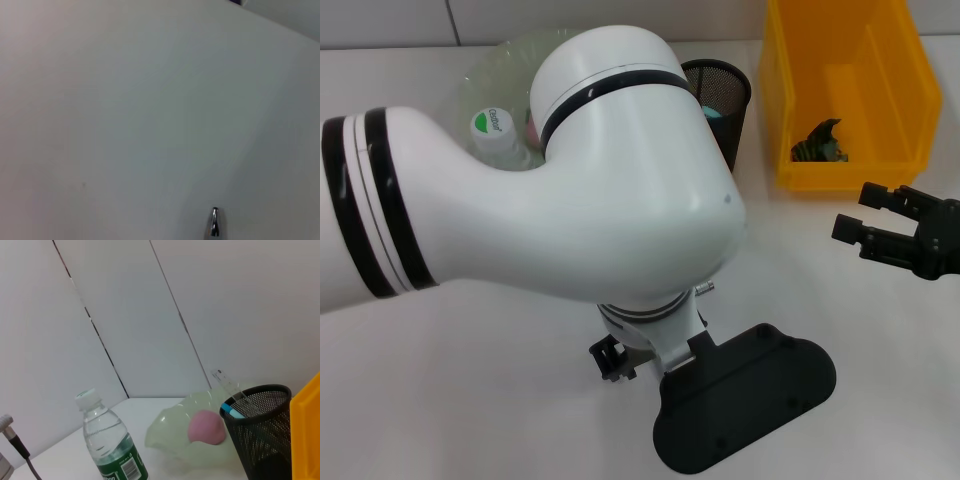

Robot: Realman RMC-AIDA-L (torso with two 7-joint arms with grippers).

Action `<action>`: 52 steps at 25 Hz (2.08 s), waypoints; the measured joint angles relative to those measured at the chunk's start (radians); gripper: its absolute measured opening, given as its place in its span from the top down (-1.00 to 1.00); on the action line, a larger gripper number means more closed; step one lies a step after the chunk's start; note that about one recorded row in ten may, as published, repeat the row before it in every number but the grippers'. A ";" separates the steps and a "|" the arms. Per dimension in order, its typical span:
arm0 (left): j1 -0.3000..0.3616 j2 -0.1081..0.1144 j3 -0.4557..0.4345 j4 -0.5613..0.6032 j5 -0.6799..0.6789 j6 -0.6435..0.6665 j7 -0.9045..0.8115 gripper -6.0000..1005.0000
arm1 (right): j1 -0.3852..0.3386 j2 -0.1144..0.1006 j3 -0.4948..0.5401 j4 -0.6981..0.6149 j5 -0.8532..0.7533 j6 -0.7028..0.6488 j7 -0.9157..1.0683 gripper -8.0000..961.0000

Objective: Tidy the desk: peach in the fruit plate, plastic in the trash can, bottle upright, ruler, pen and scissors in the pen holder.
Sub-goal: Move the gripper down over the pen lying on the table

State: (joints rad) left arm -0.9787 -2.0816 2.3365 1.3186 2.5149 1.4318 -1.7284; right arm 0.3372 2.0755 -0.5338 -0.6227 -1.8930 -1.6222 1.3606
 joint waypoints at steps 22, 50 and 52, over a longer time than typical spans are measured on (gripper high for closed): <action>0.008 0.000 0.021 -0.022 -0.001 -0.040 0.015 -0.02 | 0.040 0.000 -0.003 0.028 -0.019 0.030 0.000 -0.75; 0.002 0.000 0.056 -0.031 0.016 -0.033 0.014 0.44 | 0.080 0.001 -0.028 0.048 -0.018 0.047 0.010 -0.75; 0.001 0.000 0.058 -0.035 0.014 -0.034 0.014 0.44 | 0.082 0.001 -0.029 0.049 -0.018 0.046 0.011 -0.75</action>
State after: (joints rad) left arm -0.9776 -2.0818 2.3941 1.2834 2.5289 1.3980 -1.7141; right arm 0.4196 2.0762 -0.5625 -0.5735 -1.9106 -1.5757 1.3712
